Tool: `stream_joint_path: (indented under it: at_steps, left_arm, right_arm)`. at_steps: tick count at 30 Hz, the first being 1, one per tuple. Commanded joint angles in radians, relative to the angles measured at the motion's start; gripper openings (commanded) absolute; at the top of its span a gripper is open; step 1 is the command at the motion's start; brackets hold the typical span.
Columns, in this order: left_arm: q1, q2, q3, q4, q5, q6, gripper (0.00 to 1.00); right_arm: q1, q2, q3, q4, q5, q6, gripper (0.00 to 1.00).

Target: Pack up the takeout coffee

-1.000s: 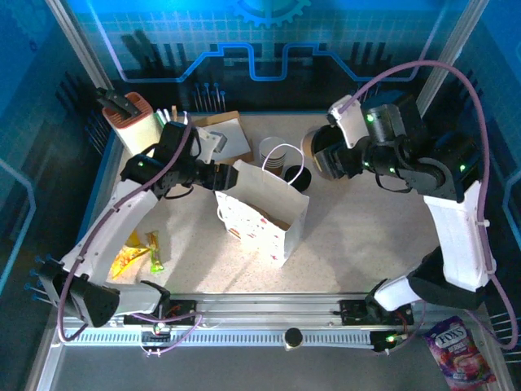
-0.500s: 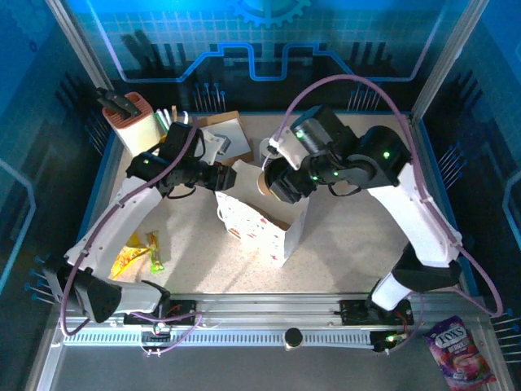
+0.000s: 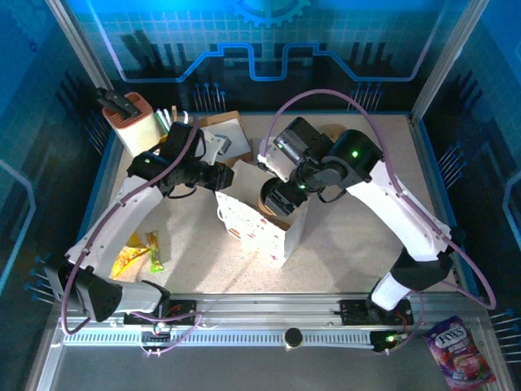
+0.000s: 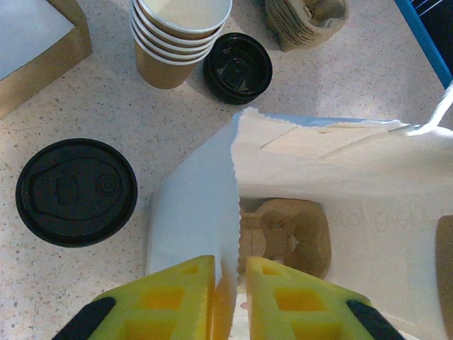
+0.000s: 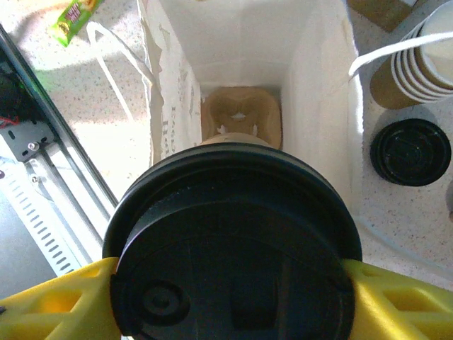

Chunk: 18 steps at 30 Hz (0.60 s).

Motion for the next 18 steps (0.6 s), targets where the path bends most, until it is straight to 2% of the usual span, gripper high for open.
stream_joint_path:
  at_steps: [1,12,18]
  left_arm:
    - [-0.005,-0.001,0.017,0.002,0.016,0.005,0.17]
    - [-0.005,0.003,0.006,0.012,0.017,0.007,0.01]
    - [-0.005,0.002,0.001,0.012,0.019,0.009,0.0]
  right_arm:
    - [-0.001,0.015,-0.022,0.014,-0.015,-0.01,0.54]
    - [-0.007,0.061,-0.041,-0.027,-0.037,-0.04,0.54]
    - [-0.027,0.075,-0.072,-0.024,-0.043,-0.048,0.54]
